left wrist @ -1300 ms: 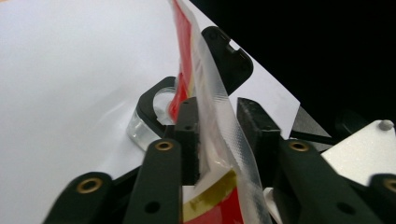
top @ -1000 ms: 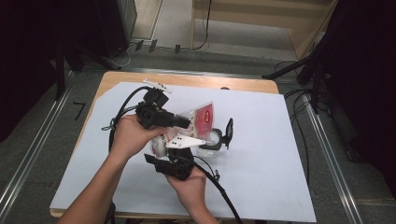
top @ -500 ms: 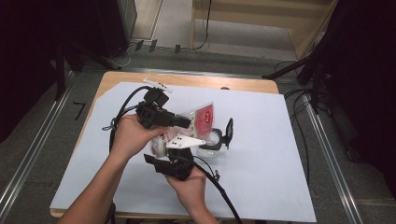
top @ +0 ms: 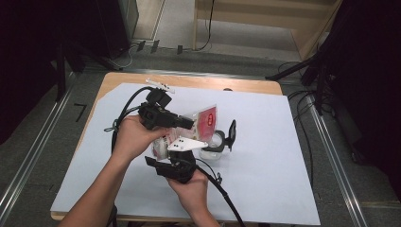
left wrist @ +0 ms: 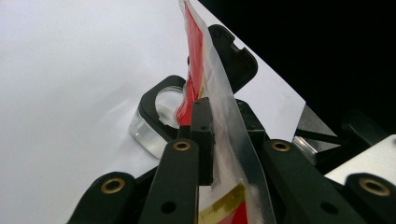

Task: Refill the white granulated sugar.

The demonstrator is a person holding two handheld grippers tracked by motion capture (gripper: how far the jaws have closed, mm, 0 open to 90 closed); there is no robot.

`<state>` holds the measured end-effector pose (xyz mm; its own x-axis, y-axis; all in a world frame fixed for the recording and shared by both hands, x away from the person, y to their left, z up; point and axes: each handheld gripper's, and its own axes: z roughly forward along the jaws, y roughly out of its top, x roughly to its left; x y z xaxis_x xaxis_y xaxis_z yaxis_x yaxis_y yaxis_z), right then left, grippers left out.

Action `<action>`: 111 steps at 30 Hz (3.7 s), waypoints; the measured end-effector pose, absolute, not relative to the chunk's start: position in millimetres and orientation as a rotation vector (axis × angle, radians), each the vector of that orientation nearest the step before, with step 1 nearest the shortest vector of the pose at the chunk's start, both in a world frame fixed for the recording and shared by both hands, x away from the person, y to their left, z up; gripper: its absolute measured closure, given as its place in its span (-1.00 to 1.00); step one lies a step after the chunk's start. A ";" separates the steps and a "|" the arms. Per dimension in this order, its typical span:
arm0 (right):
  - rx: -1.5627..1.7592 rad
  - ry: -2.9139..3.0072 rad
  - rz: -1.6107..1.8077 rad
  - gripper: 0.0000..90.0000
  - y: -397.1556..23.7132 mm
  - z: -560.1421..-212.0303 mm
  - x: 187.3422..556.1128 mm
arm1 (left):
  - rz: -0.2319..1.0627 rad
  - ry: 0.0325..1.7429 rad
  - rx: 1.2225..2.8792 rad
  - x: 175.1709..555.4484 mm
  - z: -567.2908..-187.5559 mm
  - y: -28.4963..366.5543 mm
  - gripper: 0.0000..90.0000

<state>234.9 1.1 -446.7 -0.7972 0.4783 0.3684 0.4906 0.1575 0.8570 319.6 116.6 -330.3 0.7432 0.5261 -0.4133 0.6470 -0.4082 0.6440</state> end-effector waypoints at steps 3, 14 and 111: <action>-0.994 -2.380 -1.766 0.38 1.4 -446.4 234.4 | -0.182 0.884 2.098 320.0 -330.4 116.5 0.83; -0.992 -2.396 -1.766 0.38 2.1 -445.8 233.6 | -0.191 0.876 2.096 320.6 -330.6 115.7 0.83; -1.049 -2.446 -1.754 0.40 1.3 -436.1 237.4 | -0.295 0.911 2.097 341.1 -325.7 106.0 0.82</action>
